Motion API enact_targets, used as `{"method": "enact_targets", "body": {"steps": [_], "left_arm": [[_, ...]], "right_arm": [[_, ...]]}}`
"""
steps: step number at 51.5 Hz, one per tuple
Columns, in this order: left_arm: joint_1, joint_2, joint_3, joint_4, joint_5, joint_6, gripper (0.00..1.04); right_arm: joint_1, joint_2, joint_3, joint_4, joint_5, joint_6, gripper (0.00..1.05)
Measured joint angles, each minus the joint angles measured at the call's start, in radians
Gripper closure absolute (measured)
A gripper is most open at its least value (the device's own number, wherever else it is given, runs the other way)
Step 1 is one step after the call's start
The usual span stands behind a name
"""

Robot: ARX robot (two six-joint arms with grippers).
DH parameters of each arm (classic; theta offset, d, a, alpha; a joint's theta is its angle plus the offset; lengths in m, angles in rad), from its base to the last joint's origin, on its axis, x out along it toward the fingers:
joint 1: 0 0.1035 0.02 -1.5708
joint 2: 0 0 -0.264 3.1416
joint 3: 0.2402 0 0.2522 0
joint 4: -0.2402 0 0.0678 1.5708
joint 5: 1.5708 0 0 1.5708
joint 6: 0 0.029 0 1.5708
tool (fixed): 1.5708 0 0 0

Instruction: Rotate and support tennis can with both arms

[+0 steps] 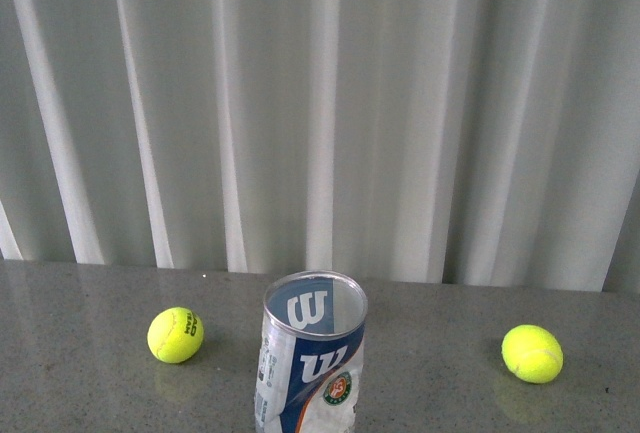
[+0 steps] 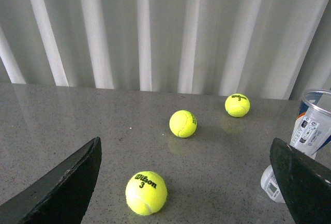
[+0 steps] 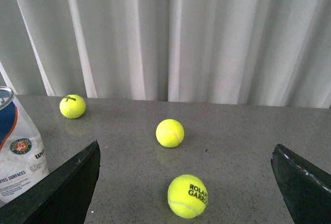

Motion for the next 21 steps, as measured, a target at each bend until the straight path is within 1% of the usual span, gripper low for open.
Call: {"method": "enact_targets", "body": {"steps": [21], "left_arm": [[0.0, 0.0, 0.0, 0.0, 0.0, 0.0, 0.07]], "right_arm": [[0.0, 0.0, 0.0, 0.0, 0.0, 0.0, 0.07]]}}
